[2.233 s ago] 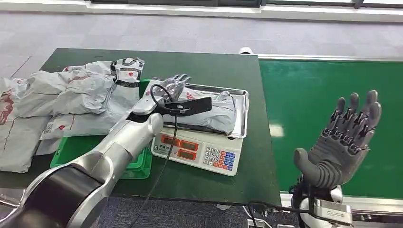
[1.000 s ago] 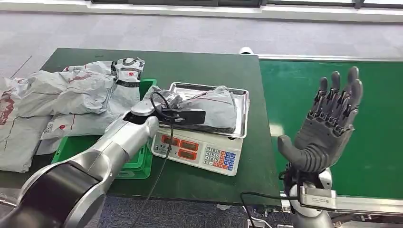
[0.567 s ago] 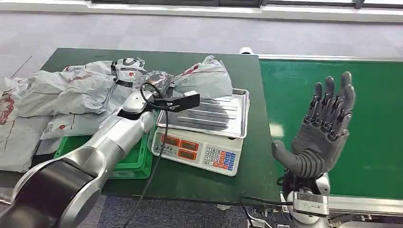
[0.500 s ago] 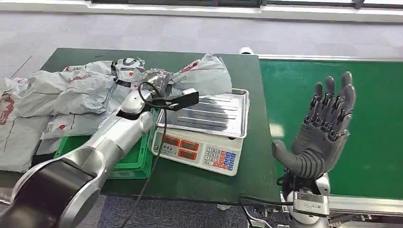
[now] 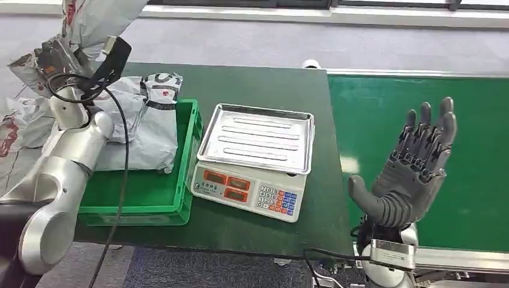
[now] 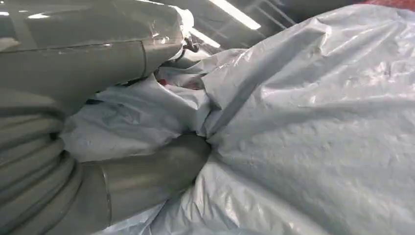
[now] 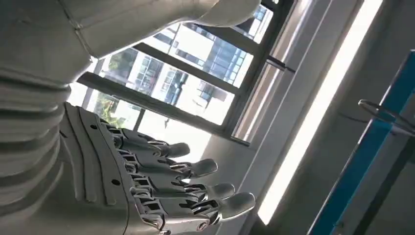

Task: Moved the parcel from conveyor to table for the left to box.

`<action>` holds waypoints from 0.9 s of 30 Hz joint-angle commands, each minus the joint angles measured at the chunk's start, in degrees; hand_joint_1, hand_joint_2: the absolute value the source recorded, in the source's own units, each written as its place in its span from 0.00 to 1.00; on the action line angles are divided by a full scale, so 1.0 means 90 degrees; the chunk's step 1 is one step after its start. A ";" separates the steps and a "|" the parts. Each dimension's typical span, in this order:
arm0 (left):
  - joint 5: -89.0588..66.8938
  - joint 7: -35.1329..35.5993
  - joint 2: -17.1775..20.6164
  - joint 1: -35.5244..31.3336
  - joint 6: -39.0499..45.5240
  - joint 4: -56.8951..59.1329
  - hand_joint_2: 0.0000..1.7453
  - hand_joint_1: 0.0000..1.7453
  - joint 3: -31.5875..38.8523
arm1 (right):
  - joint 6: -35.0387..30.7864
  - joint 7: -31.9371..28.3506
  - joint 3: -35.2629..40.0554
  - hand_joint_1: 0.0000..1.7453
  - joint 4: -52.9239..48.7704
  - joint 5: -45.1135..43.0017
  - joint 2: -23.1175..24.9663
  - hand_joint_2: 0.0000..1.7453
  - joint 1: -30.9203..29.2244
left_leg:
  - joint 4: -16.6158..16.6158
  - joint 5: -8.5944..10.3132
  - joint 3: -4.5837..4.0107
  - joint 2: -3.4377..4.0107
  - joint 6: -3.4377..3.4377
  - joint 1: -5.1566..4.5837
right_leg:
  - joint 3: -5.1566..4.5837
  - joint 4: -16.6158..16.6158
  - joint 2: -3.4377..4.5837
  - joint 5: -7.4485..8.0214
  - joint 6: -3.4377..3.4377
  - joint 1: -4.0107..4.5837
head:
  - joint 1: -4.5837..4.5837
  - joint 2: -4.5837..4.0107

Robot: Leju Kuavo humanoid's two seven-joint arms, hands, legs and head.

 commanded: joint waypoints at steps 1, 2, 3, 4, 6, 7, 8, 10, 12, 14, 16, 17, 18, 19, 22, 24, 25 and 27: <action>-0.0387 0.0377 0.0129 -0.0089 0.0000 0.0133 1.00 1.00 0.0975 | -0.0053 0.0026 0.0131 0.00 0.0193 -0.0002 -0.0042 1.00 -0.0159 | -0.0009 0.0001 0.0009 0.0012 -0.0014 0.0008 | 0.0010 -0.0017 0.0014 0.0008 0.0010 0.0004 | 0.0000 0.0000; -0.0451 0.0387 0.0195 -0.0032 0.0000 0.0155 1.00 1.00 0.1162 | -0.0075 0.0021 0.0147 0.00 0.0207 -0.0030 -0.0080 1.00 -0.0142 | -0.0004 -0.0001 0.0005 0.0007 -0.0008 0.0003 | 0.0006 -0.0008 0.0009 0.0004 0.0007 -0.0001 | 0.0000 -0.0002; -0.0561 0.0376 0.0266 0.0020 0.0000 0.0218 1.00 1.00 0.1379 | -0.0115 0.0001 0.0168 0.00 0.0229 -0.0069 -0.0119 1.00 -0.0127 | -0.0004 -0.0002 0.0007 0.0009 -0.0010 0.0005 | 0.0009 -0.0011 0.0010 0.0004 0.0007 0.0002 | 0.0002 -0.0002; -0.0635 0.0416 0.0316 0.0070 0.0000 0.0226 1.00 1.00 0.1446 | -0.0127 -0.0011 0.0177 0.00 0.0240 -0.0086 -0.0135 1.00 -0.0121 | -0.0006 -0.0002 0.0010 0.0015 -0.0008 0.0001 | 0.0008 -0.0008 0.0016 0.0003 0.0004 -0.0003 | 0.0002 0.0000; -0.1097 0.0755 0.0493 0.0183 0.0000 0.0616 1.00 1.00 0.1651 | -0.0185 -0.0041 0.0236 0.00 0.0337 -0.0163 -0.0197 1.00 -0.0201 | -0.0012 -0.0003 0.0015 0.0026 -0.0009 -0.0005 | 0.0012 -0.0010 0.0026 0.0005 0.0003 -0.0011 | 0.0002 0.0000; -0.1169 0.0802 0.0531 0.0184 0.0000 0.0843 1.00 1.00 0.1787 | -0.0204 -0.0038 0.0260 0.00 0.0374 -0.0190 -0.0214 1.00 -0.0252 | -0.0016 -0.0004 0.0022 0.0036 -0.0013 -0.0002 | 0.0016 -0.0016 0.0035 0.0007 0.0003 -0.0008 | 0.0002 -0.0002; -0.1235 0.0808 0.0534 0.0227 -0.0076 0.0988 1.00 1.00 0.2028 | -0.0197 -0.0027 0.0280 0.00 0.0393 -0.0200 -0.0227 1.00 -0.0285 | -0.0020 -0.0003 0.0025 0.0033 -0.0018 -0.0001 | 0.0017 -0.0018 0.0033 0.0007 0.0002 -0.0008 | 0.0002 0.0000; -0.1164 0.0703 0.0518 0.0312 -0.0398 0.1067 1.00 1.00 0.2217 | -0.0197 -0.0003 0.0290 0.00 0.0379 -0.0199 -0.0266 1.00 -0.0291 | -0.0022 -0.0003 0.0028 0.0040 -0.0020 -0.0003 | 0.0015 -0.0018 0.0038 0.0008 0.0002 -0.0011 | 0.0000 0.0000; -0.1077 0.0369 0.0352 0.0478 -0.0932 0.1038 1.00 1.00 0.2403 | -0.0139 0.0057 0.0235 0.00 0.0265 -0.0177 -0.0309 1.00 -0.0200 | -0.0023 0.0000 0.0025 0.0025 -0.0020 0.0003 | 0.0019 -0.0023 0.0025 0.0008 0.0002 -0.0008 | 0.0000 0.0000; -0.1383 0.0402 0.0284 0.0625 -0.1497 0.1015 1.00 1.00 0.2028 | -0.0035 0.0065 0.0153 0.00 0.0244 -0.0214 -0.0361 1.00 -0.0189 | -0.0020 0.0001 0.0019 0.0006 -0.0015 0.0000 | 0.0016 -0.0019 0.0006 0.0002 0.0003 -0.0011 | 0.0000 0.0000; -0.1354 0.0591 0.0259 0.0848 -0.1841 0.1058 1.00 1.00 0.1383 | 0.0121 0.0055 0.0090 0.00 0.0358 -0.0285 -0.0370 1.00 -0.0331 | -0.0027 0.0006 0.0024 -0.0004 -0.0018 0.0007 | 0.0025 -0.0033 -0.0003 0.0006 0.0007 -0.0006 | 0.0000 0.0000; -0.1261 0.0457 0.0217 0.0932 -0.1812 0.1040 1.00 1.00 0.1488 | 0.0162 0.0054 0.0071 0.00 0.0443 -0.0301 -0.0352 1.00 -0.0415 | -0.0015 0.0002 0.0017 -0.0004 -0.0010 -0.0002 | 0.0014 -0.0015 -0.0004 -0.0002 0.0004 -0.0012 | 0.0000 -0.0002; -0.1201 0.0235 0.0170 0.1006 -0.1698 0.1003 1.00 1.00 0.1639 | 0.0204 0.0029 0.0028 0.00 0.0562 -0.0310 -0.0311 1.00 -0.0521 | -0.0021 0.0004 0.0019 -0.0002 -0.0013 0.0001 | 0.0017 -0.0024 -0.0001 0.0003 0.0006 -0.0009 | 0.0000 -0.0002; -0.1167 0.0032 0.0122 0.1031 -0.1560 0.0970 1.00 1.00 0.1737 | 0.0177 0.0014 0.0000 0.00 0.0597 -0.0303 -0.0285 1.00 -0.0548 | -0.0022 0.0004 0.0021 0.0006 -0.0015 0.0002 | 0.0018 -0.0026 0.0007 0.0006 0.0007 -0.0008 | 0.0002 0.0000; -0.1152 -0.0098 0.0027 0.0998 -0.1525 0.0948 1.00 1.00 0.1809 | 0.0142 -0.0001 -0.0014 0.00 0.0589 -0.0297 -0.0291 1.00 -0.0502 | -0.0006 -0.0001 0.0006 0.0011 -0.0011 0.0004 | 0.0005 -0.0012 0.0009 0.0002 0.0001 -0.0004 | 0.0002 0.0000; -0.1161 -0.0083 0.0028 0.0966 -0.1558 0.0947 1.00 1.00 0.1808 | 0.0136 -0.0004 -0.0010 0.00 0.0573 -0.0296 -0.0294 1.00 -0.0473 | -0.0004 -0.0001 0.0005 -0.0001 -0.0011 -0.0001 | 0.0006 -0.0008 -0.0001 -0.0001 0.0000 -0.0005 | 0.0002 -0.0002; -0.1161 -0.0083 0.0028 0.0966 -0.1558 0.0947 1.00 1.00 0.1808 | 0.0136 -0.0004 -0.0010 0.00 0.0573 -0.0296 -0.0294 1.00 -0.0473 | -0.0010 0.0002 0.0010 -0.0012 -0.0015 0.0000 | 0.0013 -0.0015 -0.0009 0.0000 0.0002 -0.0004 | 0.0002 0.0000; -0.1166 -0.0083 0.0037 0.0962 -0.1569 0.0944 1.00 1.00 0.1809 | 0.0132 -0.0007 -0.0008 0.00 0.0553 -0.0294 -0.0294 1.00 -0.0464 | -0.0011 0.0002 0.0009 -0.0013 -0.0015 -0.0001 | 0.0013 -0.0016 -0.0009 0.0003 0.0001 -0.0005 | 0.0002 0.0000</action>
